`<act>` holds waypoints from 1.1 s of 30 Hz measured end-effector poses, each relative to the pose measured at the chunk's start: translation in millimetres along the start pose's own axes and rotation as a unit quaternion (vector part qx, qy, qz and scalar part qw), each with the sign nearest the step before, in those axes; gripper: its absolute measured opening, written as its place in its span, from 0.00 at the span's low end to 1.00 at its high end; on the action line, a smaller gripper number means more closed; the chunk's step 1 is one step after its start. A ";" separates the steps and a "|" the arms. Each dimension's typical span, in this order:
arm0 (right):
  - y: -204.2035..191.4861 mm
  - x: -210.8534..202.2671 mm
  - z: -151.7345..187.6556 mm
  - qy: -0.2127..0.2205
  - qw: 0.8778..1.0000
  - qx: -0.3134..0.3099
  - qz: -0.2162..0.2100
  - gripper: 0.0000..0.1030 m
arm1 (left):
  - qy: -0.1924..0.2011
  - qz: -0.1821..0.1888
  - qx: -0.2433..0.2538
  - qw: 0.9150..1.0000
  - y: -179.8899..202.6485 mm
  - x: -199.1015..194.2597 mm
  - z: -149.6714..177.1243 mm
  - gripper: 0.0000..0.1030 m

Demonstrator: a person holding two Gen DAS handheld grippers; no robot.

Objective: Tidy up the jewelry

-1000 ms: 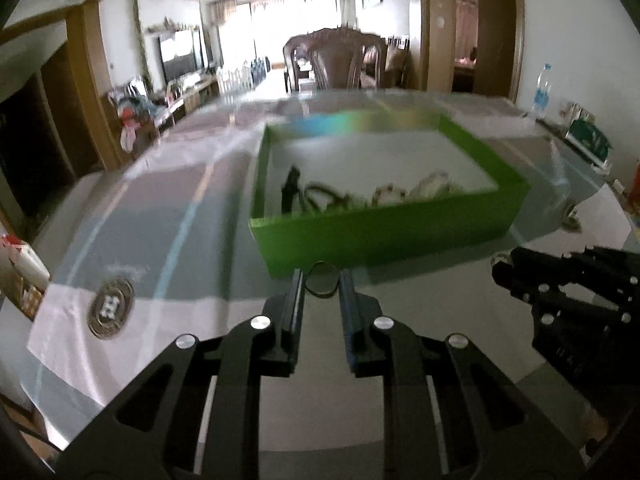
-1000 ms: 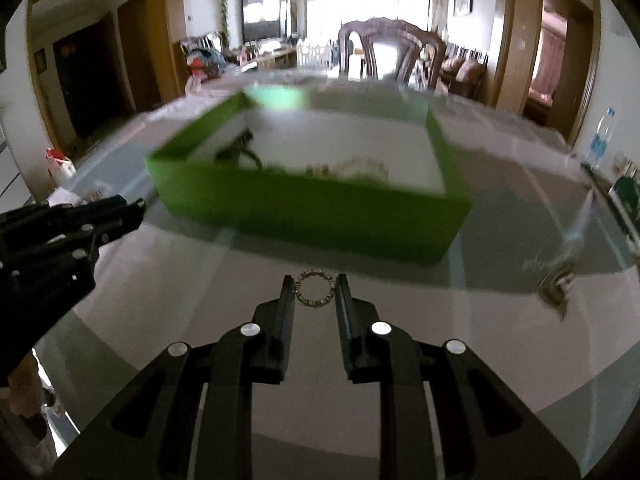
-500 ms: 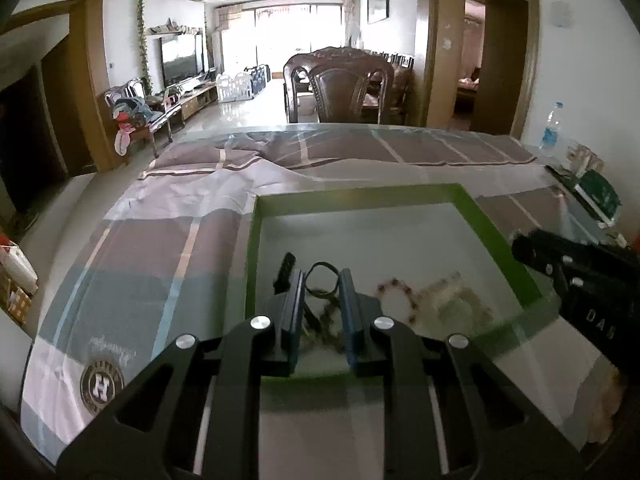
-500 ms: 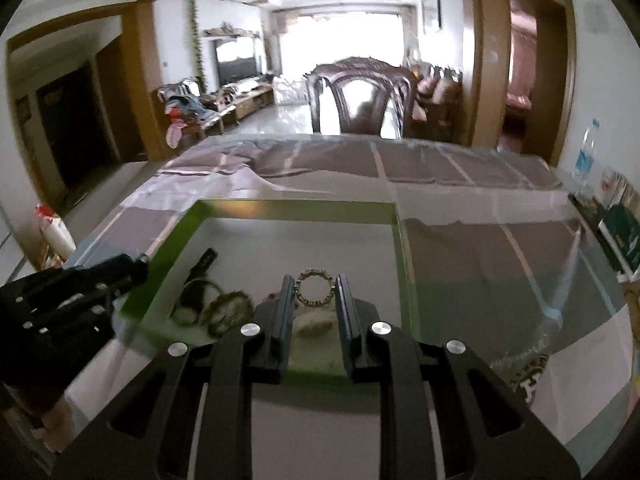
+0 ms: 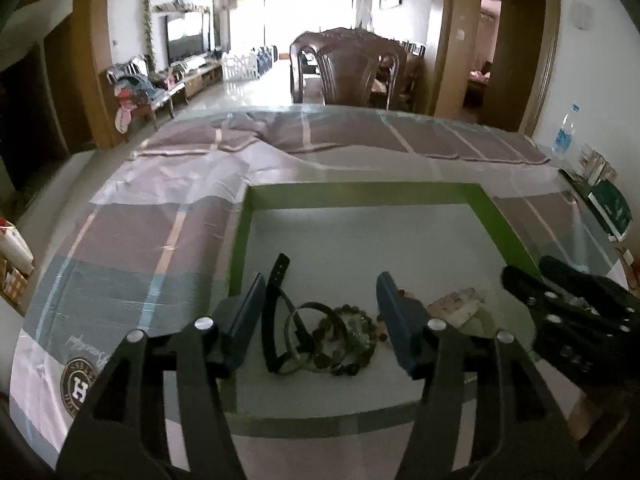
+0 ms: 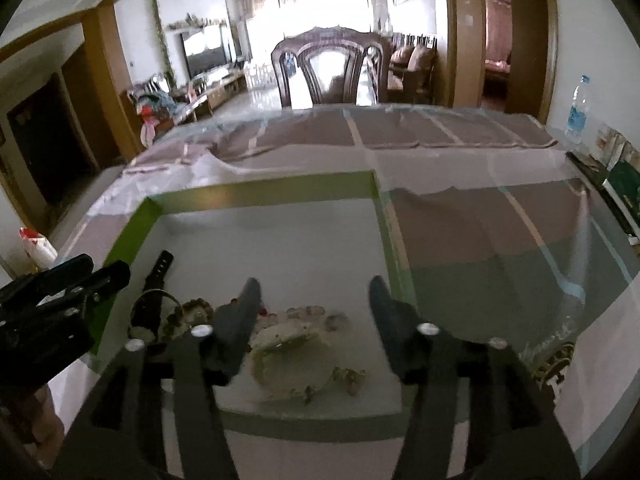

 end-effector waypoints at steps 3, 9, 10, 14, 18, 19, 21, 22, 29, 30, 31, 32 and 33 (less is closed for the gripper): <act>-3.9 -30.4 9.6 0.024 1.000 -0.010 -0.002 0.73 | 0.018 -0.005 -0.001 1.000 -4.2 -20.9 9.4 0.63; -10.1 -101.5 40.3 0.079 0.996 -0.046 0.021 0.92 | 0.083 -0.022 0.014 0.996 -9.6 -95.7 50.1 0.85; -10.6 -110.9 44.9 0.085 0.995 -0.049 0.027 0.94 | 0.086 -0.019 0.013 0.996 -9.5 -103.1 54.6 0.87; -11.2 -155.7 68.3 0.118 0.991 -0.047 0.043 0.97 | 0.113 -0.022 0.017 0.993 -10.1 -143.9 82.1 0.91; -9.6 -174.5 80.6 0.128 0.989 -0.037 0.061 0.97 | 0.132 -0.025 0.019 0.991 -8.5 -171.3 93.6 0.94; -9.2 -176.4 82.3 0.127 0.989 -0.037 0.062 0.97 | 0.136 -0.022 0.016 0.990 -7.9 -176.7 96.2 0.94; -9.5 -182.4 85.7 0.132 0.989 -0.035 0.061 0.97 | 0.144 -0.019 0.012 0.989 -7.0 -187.0 99.6 0.96; -10.8 -183.7 87.1 0.134 0.989 -0.035 0.059 0.97 | 0.148 -0.018 0.015 0.989 -5.2 -191.3 100.3 0.96; -14.0 -189.7 90.1 0.136 0.988 -0.036 0.056 0.97 | 0.161 -0.015 0.021 0.987 0.4 -202.9 100.8 0.96; -14.6 -189.9 89.9 0.136 0.989 -0.035 0.054 0.97 | 0.159 -0.016 0.023 0.987 0.4 -202.0 101.7 0.96; -16.2 -189.9 89.5 0.136 0.989 -0.036 0.054 0.97 | 0.157 -0.017 0.023 0.987 0.1 -202.2 102.4 0.96; -16.9 -190.6 89.4 0.137 0.988 -0.037 0.054 0.97 | 0.155 -0.017 0.023 0.988 -0.4 -201.3 102.8 0.96; -17.7 -190.7 89.1 0.137 0.988 -0.038 0.054 0.97 | 0.152 -0.016 0.022 0.988 -1.1 -200.8 102.9 0.96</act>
Point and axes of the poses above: each gripper's, at about its wrist camera, not at the fingertips, and x roughly the way its jaws point, y to its right, z to its underside, the point moved 10 cm from there along x, roughly the way its jaws point, and after that the axes turned 7 degrees about -x, right-handed, at the moved point
